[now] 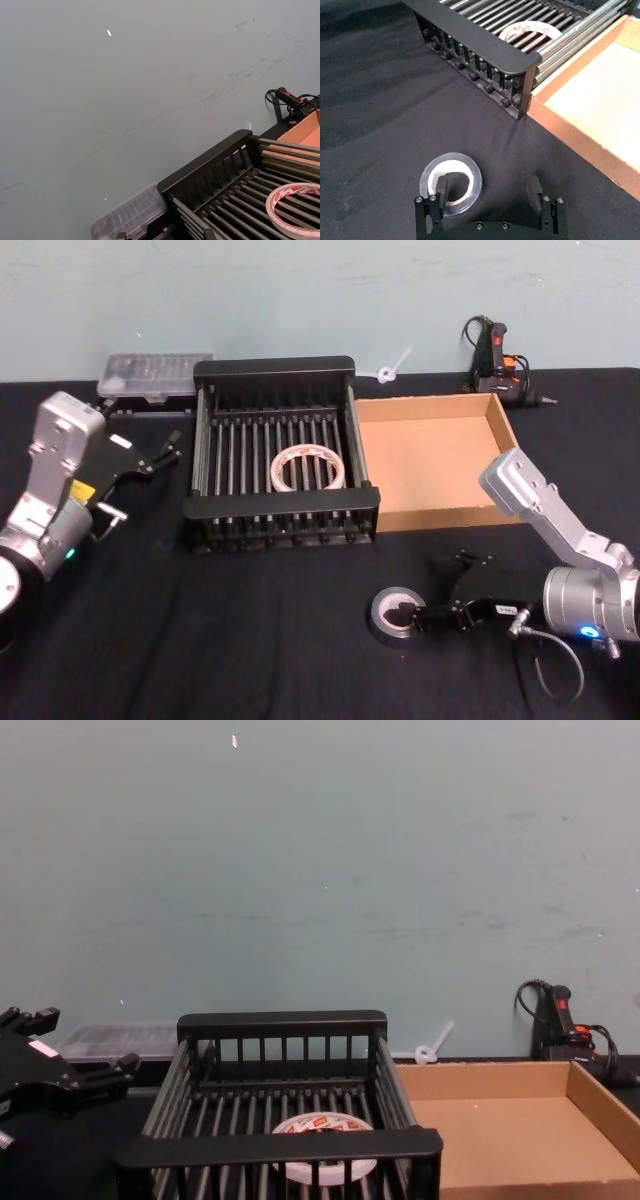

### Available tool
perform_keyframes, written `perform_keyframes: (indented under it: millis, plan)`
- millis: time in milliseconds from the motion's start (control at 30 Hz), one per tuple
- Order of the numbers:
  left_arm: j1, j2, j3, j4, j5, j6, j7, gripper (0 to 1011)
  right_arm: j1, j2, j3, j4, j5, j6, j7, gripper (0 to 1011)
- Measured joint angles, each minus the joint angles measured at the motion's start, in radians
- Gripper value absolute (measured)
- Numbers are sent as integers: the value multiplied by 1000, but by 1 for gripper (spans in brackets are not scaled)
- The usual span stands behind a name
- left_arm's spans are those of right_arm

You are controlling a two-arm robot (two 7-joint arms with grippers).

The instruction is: Pick up the white tape and place it into the black box , Pick up the silver tape and place it into the brown box.

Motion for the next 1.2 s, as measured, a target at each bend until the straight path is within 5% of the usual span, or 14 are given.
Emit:
perform_keyframes:
  millis: [1200]
  plan:
    - [0,0,0,0,0,0,0,1001,51,-21,-51,56,-17,0,-3,1002]
